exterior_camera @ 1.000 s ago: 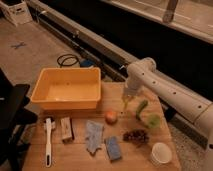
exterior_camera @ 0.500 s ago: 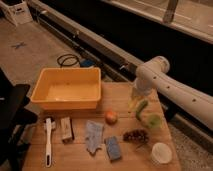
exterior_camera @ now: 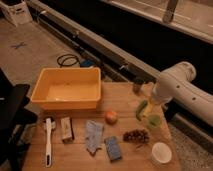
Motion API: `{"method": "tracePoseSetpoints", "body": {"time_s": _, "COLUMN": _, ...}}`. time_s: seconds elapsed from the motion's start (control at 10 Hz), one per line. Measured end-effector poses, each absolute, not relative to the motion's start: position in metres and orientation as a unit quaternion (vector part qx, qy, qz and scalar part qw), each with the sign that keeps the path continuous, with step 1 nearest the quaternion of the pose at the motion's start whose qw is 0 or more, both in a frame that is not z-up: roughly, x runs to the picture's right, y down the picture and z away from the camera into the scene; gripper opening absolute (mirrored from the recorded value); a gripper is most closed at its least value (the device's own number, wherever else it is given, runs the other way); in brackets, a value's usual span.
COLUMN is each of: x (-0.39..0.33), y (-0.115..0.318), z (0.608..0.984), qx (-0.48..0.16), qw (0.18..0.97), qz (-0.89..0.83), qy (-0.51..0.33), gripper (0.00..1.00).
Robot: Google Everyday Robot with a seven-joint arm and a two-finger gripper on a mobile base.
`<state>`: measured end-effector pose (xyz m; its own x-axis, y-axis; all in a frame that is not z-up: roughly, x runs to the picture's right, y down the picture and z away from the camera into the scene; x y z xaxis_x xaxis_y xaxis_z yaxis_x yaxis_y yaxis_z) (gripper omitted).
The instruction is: Place banana in plastic cup
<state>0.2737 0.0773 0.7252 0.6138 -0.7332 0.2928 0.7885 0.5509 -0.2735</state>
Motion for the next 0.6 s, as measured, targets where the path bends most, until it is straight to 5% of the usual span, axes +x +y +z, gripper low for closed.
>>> {"method": "tracePoseSetpoints", "body": {"time_s": 0.6, "x": 0.297, "y": 0.117, "z": 0.763, "qx": -0.233, "qw": 0.892, "qz": -0.376, "qy": -0.090, "gripper": 0.00}}
